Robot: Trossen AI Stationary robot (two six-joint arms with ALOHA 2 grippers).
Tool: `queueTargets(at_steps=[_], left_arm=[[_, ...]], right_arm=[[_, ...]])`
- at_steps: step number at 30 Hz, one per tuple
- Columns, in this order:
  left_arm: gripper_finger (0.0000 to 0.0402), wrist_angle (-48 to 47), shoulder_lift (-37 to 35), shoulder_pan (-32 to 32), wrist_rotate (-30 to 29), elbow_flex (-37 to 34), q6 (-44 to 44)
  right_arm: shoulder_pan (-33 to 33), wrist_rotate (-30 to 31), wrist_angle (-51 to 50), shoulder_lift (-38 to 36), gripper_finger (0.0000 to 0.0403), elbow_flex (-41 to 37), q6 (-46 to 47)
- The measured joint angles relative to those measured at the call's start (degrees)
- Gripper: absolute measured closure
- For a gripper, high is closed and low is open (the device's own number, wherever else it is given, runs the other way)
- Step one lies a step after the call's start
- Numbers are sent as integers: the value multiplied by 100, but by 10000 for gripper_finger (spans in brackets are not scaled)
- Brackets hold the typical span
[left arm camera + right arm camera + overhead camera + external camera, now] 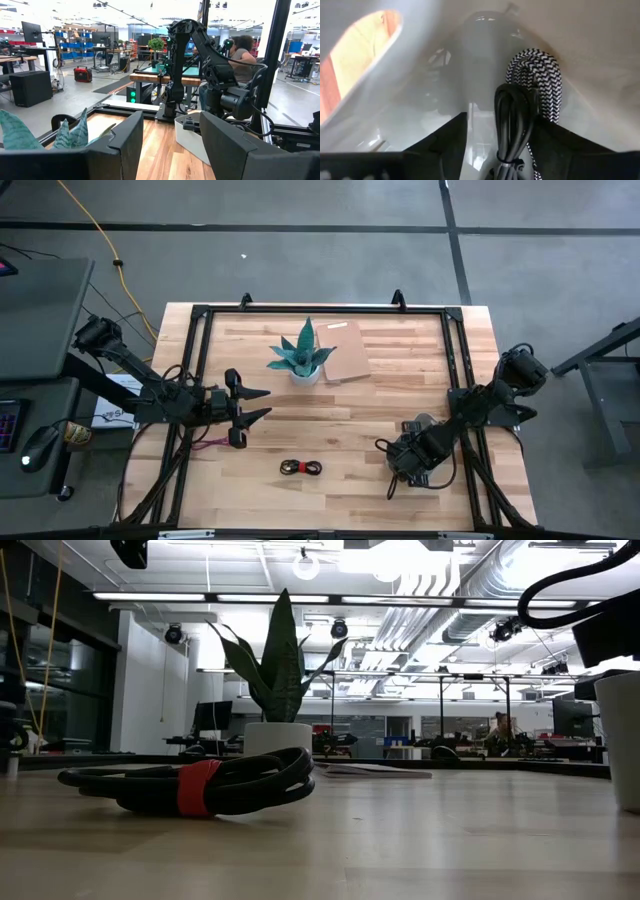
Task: Pick and place USB-C Cables
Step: Put the top black charger cable into the white bin
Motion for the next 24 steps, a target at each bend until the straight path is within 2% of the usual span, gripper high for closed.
queueTargets(at_steps=[24], left_arm=[[225,0,1,1,2,0,0]], right_arm=[[-1,-5,-4,0,202,-1,-1]])
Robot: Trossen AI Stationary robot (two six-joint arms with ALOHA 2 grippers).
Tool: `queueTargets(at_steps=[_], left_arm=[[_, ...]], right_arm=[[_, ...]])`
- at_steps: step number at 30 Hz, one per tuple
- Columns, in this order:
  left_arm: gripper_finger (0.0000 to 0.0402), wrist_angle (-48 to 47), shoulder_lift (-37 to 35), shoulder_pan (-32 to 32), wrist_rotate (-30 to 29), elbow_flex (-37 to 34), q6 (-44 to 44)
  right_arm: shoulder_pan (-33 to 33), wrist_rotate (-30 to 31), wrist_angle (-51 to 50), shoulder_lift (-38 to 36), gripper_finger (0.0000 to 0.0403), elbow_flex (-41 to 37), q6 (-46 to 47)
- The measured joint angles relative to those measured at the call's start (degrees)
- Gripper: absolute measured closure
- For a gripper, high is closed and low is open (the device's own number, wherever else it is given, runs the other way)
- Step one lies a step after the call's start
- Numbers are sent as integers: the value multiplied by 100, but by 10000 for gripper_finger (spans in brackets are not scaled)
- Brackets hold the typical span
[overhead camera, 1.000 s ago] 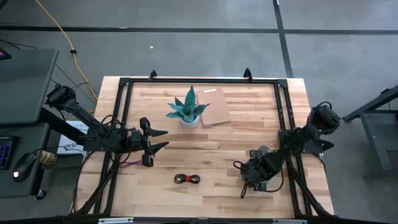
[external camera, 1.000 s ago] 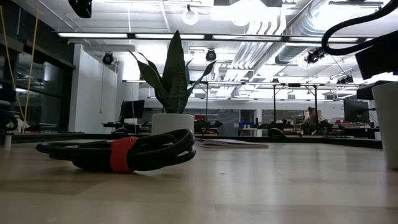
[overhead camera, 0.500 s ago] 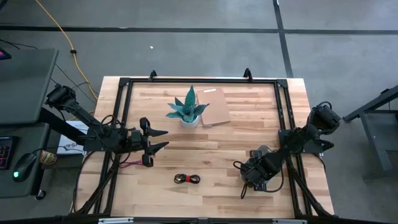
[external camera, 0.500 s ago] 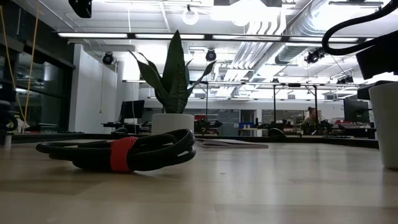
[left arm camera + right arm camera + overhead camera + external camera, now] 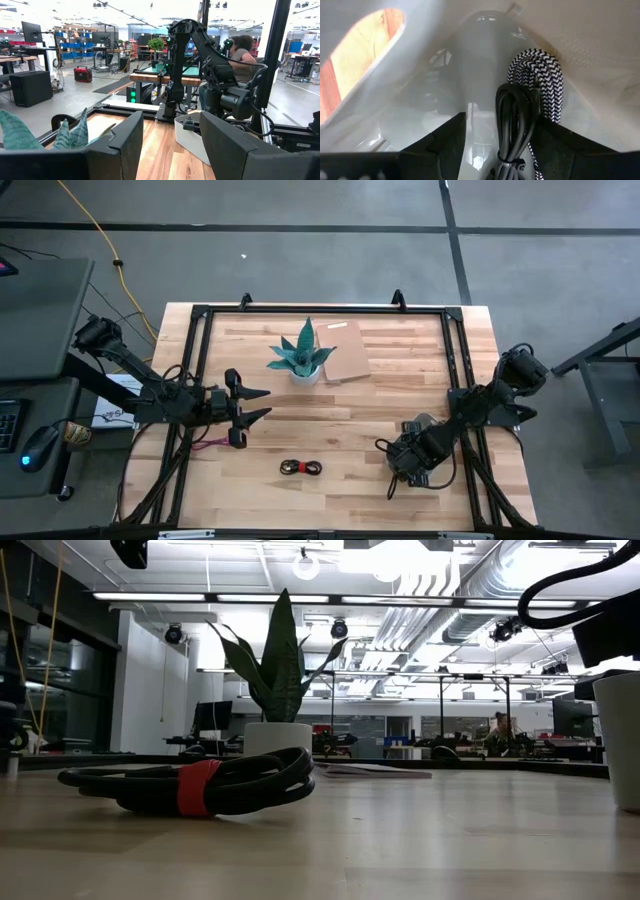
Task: Pick and place USB-C Cables
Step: Put the top black charger cable into the white bin, then put the pink charger cable into the white bin
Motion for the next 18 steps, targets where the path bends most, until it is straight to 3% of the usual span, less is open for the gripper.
queueTargets(at_steps=[9,18], left_arm=[[225,-2,0,0,-2,0,0],[225,-22,-1,0,-1,0,0]], right_arm=[[0,-91,-309,-57,203,1,-42],[2,88,-829,-697,203,1,129]])
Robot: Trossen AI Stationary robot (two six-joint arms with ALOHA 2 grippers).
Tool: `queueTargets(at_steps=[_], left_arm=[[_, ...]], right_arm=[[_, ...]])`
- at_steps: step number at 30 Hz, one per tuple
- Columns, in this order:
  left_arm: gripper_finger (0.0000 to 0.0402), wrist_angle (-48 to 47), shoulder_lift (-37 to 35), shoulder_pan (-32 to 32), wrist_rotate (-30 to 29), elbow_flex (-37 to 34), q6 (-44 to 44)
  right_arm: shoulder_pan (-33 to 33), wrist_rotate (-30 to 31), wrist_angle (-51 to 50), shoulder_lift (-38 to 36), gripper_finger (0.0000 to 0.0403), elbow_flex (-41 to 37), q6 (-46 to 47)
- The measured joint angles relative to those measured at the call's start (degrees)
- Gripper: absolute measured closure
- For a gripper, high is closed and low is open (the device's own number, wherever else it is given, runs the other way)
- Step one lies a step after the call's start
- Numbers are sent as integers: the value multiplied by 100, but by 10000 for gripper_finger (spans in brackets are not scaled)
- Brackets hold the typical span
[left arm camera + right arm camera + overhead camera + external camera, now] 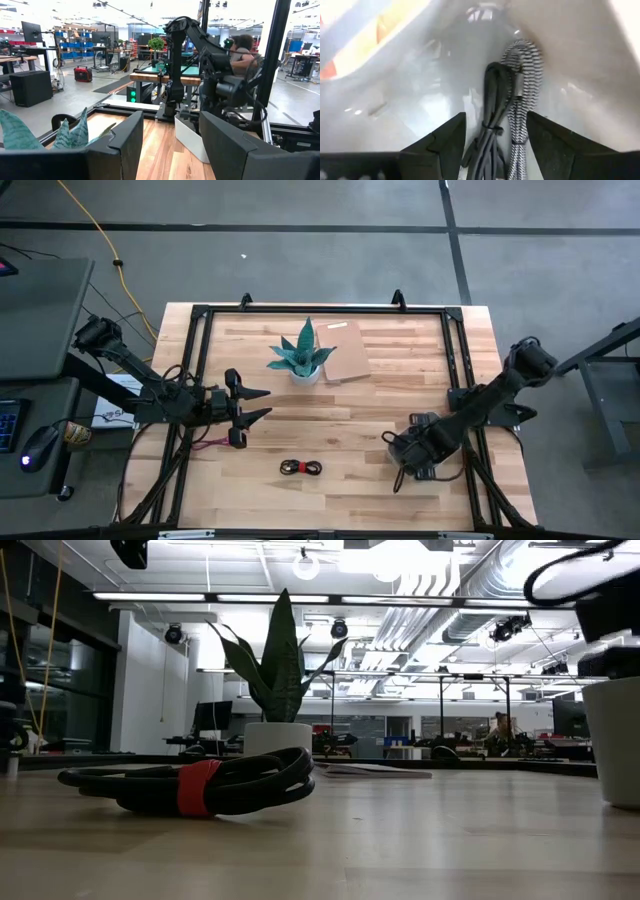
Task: Pick and place USB-C Cables
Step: Put the pink charger cable into the white bin
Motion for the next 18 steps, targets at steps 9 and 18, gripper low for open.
queueTargets(at_steps=[9,18], left_arm=[[225,0,1,-1,1,0,0],[225,0,1,0,1,0,0]], right_arm=[[324,665,-416,-1212,203,0,863],[1117,2799,-190,-2182,203,0,1493]])
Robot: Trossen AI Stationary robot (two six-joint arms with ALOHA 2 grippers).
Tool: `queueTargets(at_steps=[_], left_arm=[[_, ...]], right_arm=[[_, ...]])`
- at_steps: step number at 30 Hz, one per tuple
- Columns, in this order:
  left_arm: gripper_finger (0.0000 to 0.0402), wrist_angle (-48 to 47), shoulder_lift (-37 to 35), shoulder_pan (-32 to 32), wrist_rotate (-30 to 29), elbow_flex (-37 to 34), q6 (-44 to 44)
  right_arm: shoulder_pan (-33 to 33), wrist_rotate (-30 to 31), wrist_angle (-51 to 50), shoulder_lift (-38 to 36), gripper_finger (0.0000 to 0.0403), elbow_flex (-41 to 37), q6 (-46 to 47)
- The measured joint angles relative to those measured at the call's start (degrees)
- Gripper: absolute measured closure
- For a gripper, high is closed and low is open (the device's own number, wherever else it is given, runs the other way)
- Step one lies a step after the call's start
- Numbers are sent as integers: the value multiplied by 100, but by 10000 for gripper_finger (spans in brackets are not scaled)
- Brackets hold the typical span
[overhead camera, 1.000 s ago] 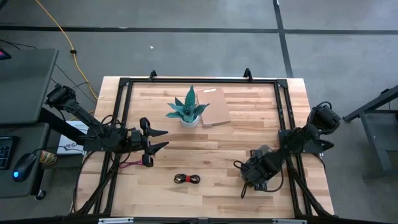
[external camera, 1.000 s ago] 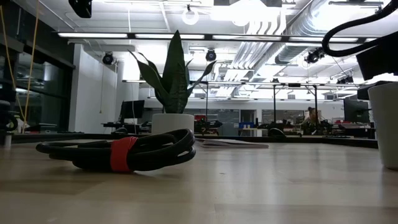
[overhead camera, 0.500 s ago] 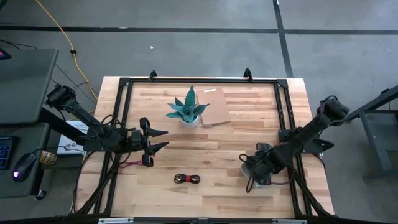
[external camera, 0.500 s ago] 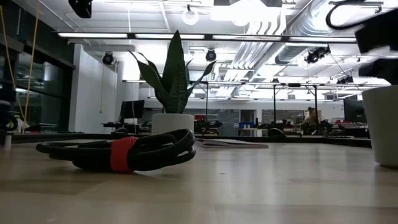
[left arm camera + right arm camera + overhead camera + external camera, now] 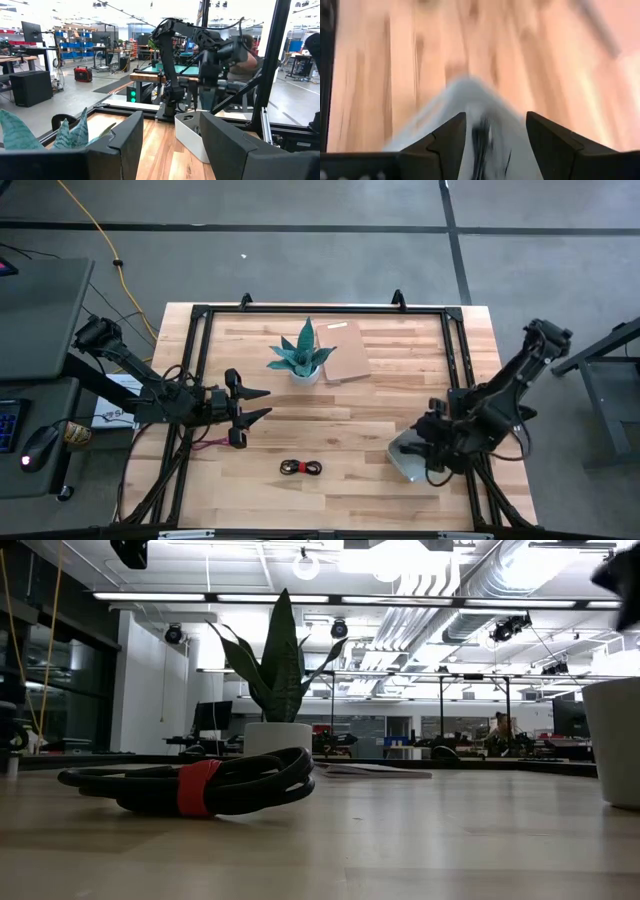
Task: Pick and place USB-C Cables
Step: Put the pink charger cable into the white bin
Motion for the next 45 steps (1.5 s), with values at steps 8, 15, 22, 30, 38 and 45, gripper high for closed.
queueTargets(at_steps=[8,15,22,30,38,45], left_arm=[[225,4,0,-2,0,0,-39],[225,3,-1,0,0,0,-201],[225,2,0,-56,11,0,-247],[225,4,0,-7,11,0,45],[225,-2,0,35,2,0,101],[225,-29,0,33,2,0,98]], right_arm=[[-368,1715,757,78,203,4,-537],[-1336,1419,2128,319,203,-31,-2303],[-2611,-415,6193,330,203,-1385,-4753],[-3660,-1796,9911,325,203,-2253,-5677],[-3714,-1956,9575,325,203,-2039,-5699],[-3714,-1912,9554,325,203,-2039,-5722]])
